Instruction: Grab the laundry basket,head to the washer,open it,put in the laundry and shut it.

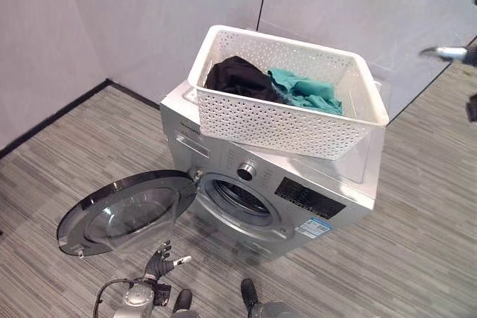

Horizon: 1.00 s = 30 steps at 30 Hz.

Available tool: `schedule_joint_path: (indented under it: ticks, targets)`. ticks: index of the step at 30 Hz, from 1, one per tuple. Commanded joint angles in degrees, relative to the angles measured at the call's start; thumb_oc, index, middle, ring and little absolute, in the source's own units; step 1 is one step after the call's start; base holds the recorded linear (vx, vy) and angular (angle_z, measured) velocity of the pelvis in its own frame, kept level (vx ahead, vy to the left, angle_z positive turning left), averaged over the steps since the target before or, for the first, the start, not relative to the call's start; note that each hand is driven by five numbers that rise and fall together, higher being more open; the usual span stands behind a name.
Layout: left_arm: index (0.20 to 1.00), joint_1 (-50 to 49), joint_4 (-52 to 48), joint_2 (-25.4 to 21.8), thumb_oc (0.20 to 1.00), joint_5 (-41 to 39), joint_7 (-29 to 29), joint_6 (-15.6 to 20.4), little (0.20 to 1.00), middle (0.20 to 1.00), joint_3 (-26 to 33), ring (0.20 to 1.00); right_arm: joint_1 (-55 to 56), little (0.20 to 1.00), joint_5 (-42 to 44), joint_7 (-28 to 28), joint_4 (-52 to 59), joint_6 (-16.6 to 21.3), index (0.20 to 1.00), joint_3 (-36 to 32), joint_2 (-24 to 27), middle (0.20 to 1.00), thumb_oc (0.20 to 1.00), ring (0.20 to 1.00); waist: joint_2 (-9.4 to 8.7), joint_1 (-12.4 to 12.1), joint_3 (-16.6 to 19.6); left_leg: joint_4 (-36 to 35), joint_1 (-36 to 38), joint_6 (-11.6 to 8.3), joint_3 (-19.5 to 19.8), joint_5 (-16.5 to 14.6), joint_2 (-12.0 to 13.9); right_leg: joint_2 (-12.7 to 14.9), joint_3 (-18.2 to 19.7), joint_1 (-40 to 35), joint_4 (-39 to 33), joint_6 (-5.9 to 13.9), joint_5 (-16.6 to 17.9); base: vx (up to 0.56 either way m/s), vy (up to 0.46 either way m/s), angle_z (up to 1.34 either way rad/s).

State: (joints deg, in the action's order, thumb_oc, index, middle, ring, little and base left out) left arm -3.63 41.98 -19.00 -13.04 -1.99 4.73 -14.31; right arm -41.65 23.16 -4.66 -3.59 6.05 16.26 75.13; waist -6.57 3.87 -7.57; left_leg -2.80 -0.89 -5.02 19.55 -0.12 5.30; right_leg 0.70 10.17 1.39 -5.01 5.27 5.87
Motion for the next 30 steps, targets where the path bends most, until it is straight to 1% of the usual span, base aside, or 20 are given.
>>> schedule_joint_path:
  ticks: [1, 2, 3, 4, 5, 8, 9, 10, 11, 12, 13, 14, 16, 21, 24, 26, 27, 30]
  targets:
    - [1.0, -0.38, 0.11, -4.03, 1.0, -1.3, 0.27, 1.75, 1.0, 1.0, -0.61, 1.0, -12.6, 1.0, 2.13, 2.12, -4.77, -0.14, 1.0, 7.57, 2.12, 1.0, 1.0, 1.0, -3.09, -2.97, 2.83, -0.05, 4.46, 2.82, 1.1, -5.42, -0.49, 3.84, 1.11, 5.95, 4.18, 2.31, -2.13, 0.01, -0.066, 0.03]
    - [1.0, -0.4, -0.16, -4.41, 1.0, -1.81, 0.39, 1.78, 1.0, 1.0, -1.16, 1.0, -15.65, 1.0, 2.18, 2.41, -6.54, -0.73, 1.0, 10.9, 1.64, 1.0, 1.0, 1.0, -3.39, -3.39, 2.81, -0.36, 4.27, 2.62, 1.21, -5.11, -0.24, 3.8, 0.78, 5.89, 3.9, 2.16, -2.18, 0.01, -0.062, 0.04]
    - [1.0, -0.37, -0.45, -4.89, 1.0, -2.16, 0.47, 1.91, 1.0, 1.0, -1.88, 1.0, -21.53, 1.0, 1.53, 3.08, -9.27, -1.47, 1.0, 16.66, 0.58, 1.0, 1.0, 1.0, -3.54, -3.94, 2.57, -0.7, 3.74, 2.3, 1.38, -4.57, 0.11, 3.79, 0.33, 5.84, 3.45, 1.99, -2.34, -0.01, -0.054, 0.06]
    - [1.0, -0.5, -0.82, -4.29, 1.0, -2.51, 0.55, 1.91, 1.0, 1.0, -1.63, 1.0, -26.76, 1.0, 1.85, 3.16, -11.55, -1.54, 1.0, 21.6, -0.37, 1.0, 1.0, 1.0, -2.86, -3.44, 2.47, -0.92, 3.27, 2.12, 1.61, -4.23, 0.28, 3.83, 0.0, 5.93, 3.26, 1.87, -2.44, -0.03, -0.052, 0.06]
    - [1.0, -0.4, -0.89, -4.83, 1.0, -2.92, 0.5, 1.99, 1.0, 1.0, -2.14, 1.0, -29.66, 1.0, 1.58, 3.26, -13.56, -2.07, 1.0, 24.12, -1.44, 1.0, 1.0, 1.0, -3.13, -3.91, 2.21, -1.13, 2.69, 1.91, 1.71, -3.85, 0.44, 3.87, -0.45, 6.01, 2.97, 1.72, -2.46, -0.03, -0.043, 0.18]
    - [1.0, -0.24, -1.19, -5.16, 1.0, -4.12, 0.21, 2.46, 1.0, 1.0, -2.86, 1.0, -38.93, 1.0, 0.55, 3.49, -21.56, -3.13, 1.0, 32.19, -6.08, 1.0, 1.0, 1.0, -2.68, -4.71, 0.94, -1.44, 0.67, 1.32, 2.7, -2.83, 0.49, 3.98, -1.72, 6.59, 2.4, 1.35, -2.53, -0.05, -0.052, 0.23]
    - [1.0, -0.26, -1.51, -4.99, 1.0, -4.57, 0.15, 2.49, 1.0, 1.0, -2.81, 1.0, -41.45, 1.0, 0.31, 3.5, -23.58, -3.25, 1.0, 34.23, -7.26, 1.0, 1.0, 1.0, -2.27, -4.65, 0.5, -1.45, -0.18, 1.15, 3.06, -2.49, 0.52, 4.0, -2.21, 6.94, 2.29, 1.17, -2.55, -0.08, -0.082, 0.26]
    - [1.0, -0.11, -0.68, -5.22, 1.0, -4.66, -0.05, 2.67, 1.0, 1.0, -3.03, 1.0, -44.02, 1.0, 0.19, 3.62, -28.1, -3.64, 1.0, 35.82, -9.92, 1.0, 1.0, 1.0, -2.13, -5.21, -0.66, -1.45, -1.58, 0.86, 3.48, -1.85, 0.68, 3.96, -2.81, 7.56, 2.0, 0.96, -2.54, -0.06, -0.059, 0.33]
    - [1.0, -0.11, -0.68, -5.22, 1.0, -4.66, -0.05, 2.67, 1.0, 1.0, -3.03, 1.0, -44.02, 1.0, 0.19, 3.62, -28.1, -3.64, 1.0, 35.82, -9.92, 1.0, 1.0, 1.0, -2.13, -5.21, -0.66, -1.45, -1.58, 0.86, 3.48, -1.85, 0.68, 3.96, -2.81, 7.56, 2.0, 0.96, -2.54, -0.06, -0.079, 0.25]
    - [1.0, 0.0, 0.29, -5.47, 1.0, -4.73, -0.34, 2.83, 1.0, 1.0, -3.22, 1.0, -46.93, 1.0, 0.7, 3.81, -31.81, -3.94, 1.0, 37.58, -12.18, 1.0, 1.0, 1.0, -2.06, -5.46, -1.74, -1.3, -3.13, 0.64, 4.0, -1.31, 0.61, 3.75, -3.13, 8.55, 1.99, 0.65, -2.5, -0.05, -0.055, 0.23]
    - [1.0, 0.1, 0.88, -5.65, 1.0, -4.72, -0.47, 2.99, 1.0, 1.0, -3.21, 1.0, -48.44, 1.0, 0.79, 4.06, -33.5, -4.2, 1.0, 38.8, -13.26, 1.0, 1.0, 1.0, -2.1, -5.59, -2.25, -1.22, -3.92, 0.52, 4.19, -0.99, 0.56, 3.6, -3.26, 9.08, 1.94, 0.54, -2.41, -0.05, -0.055, 0.21]
    - [1.0, 0.16, 0.92, -5.54, 1.0, -4.73, -0.47, 3.02, 1.0, 1.0, -3.17, 1.0, -48.74, 1.0, 0.84, 4.09, -33.66, -4.16, 1.0, 39.05, -13.36, 1.0, 1.0, 1.0, -2.02, -5.51, -2.22, -1.19, -4.02, 0.51, 4.21, -0.98, 0.55, 3.61, -3.27, 9.17, 1.96, 0.54, -2.4, -0.04, -0.037, 0.24]
    - [1.0, 0.1, 2.12, -5.47, 1.0, -5.51, -0.8, 3.23, 1.0, 1.0, -2.97, 1.0, -50.31, 1.0, 1.18, 5.29, -37.16, -4.81, 1.0, 41.26, -15.22, 1.0, 1.0, 1.0, -2.03, -5.87, -3.05, -1.39, -4.97, 0.34, 4.5, -0.44, 0.8, 3.23, -3.57, 9.91, 1.88, 0.28, -2.49, -0.02, -0.052, 0.12]
    - [1.0, -0.17, 3.98, -4.74, 1.0, -7.25, -1.63, 3.68, 1.0, 1.0, -2.41, 1.0, -52.92, 1.0, 1.13, 6.33, -39.9, -5.07, 1.0, 44.89, -16.95, 1.0, 1.0, 1.0, -2.38, -6.68, -4.65, -1.63, -6.79, -0.11, 5.25, 0.62, 1.36, 2.42, -4.29, 11.18, 1.77, -0.2, -2.8, -0.01, -0.063, 0.02]
    - [1.0, -0.04, 4.77, -4.52, 1.0, -7.35, -1.99, 3.83, 1.0, 1.0, -2.24, 1.0, -53.57, 1.0, 1.07, 6.6, -38.96, -4.91, 1.0, 46.02, -17.01, 1.0, 1.0, 1.0, -2.46, -6.76, -4.72, -1.82, -7.12, -0.27, 5.37, 0.89, 1.65, 2.25, -4.54, 11.25, 1.63, -0.32, -3.01, 0.02, -0.046, 0.05]
    - [1.0, -0.3, 5.59, -4.26, 1.0, -7.3, -2.11, 3.93, 1.0, 1.0, -2.04, 1.0, -54.76, 1.0, 1.82, 7.96, -34.47, -3.99, 1.0, 49.1, -14.93, 1.0, 1.0, 1.0, -2.9, -6.63, -4.75, -2.04, -7.5, -0.65, 5.54, 1.32, 2.13, 1.93, -5.01, 11.27, 1.6, -0.55, -3.43, 0.04, -0.062, 0.04]
    - [1.0, -0.25, 5.6, -4.19, 1.0, -7.29, -2.12, 3.93, 1.0, 1.0, -2.07, 1.0, -54.88, 1.0, 1.86, 7.96, -34.42, -4.02, 1.0, 49.23, -14.87, 1.0, 1.0, 1.0, -2.81, -6.62, -4.78, -2.04, -7.51, -0.66, 5.57, 1.32, 2.14, 1.92, -5.05, 11.28, 1.62, -0.56, -3.44, 0.02, -0.034, 0.01]
    - [1.0, -0.43, 5.82, -3.8, 1.0, -6.79, -1.64, 3.93, 1.0, 1.0, -2.37, 1.0, -56.34, 1.0, 2.61, 9.43, -29.92, -2.86, 1.0, 52.59, -11.66, 1.0, 1.0, 1.0, -3.43, -6.54, -4.74, -2.1, -7.43, -0.95, 5.86, 1.2, 2.56, 1.54, -5.49, 11.02, 1.76, -0.73, -3.97, 0.03, -0.038, 0.01]
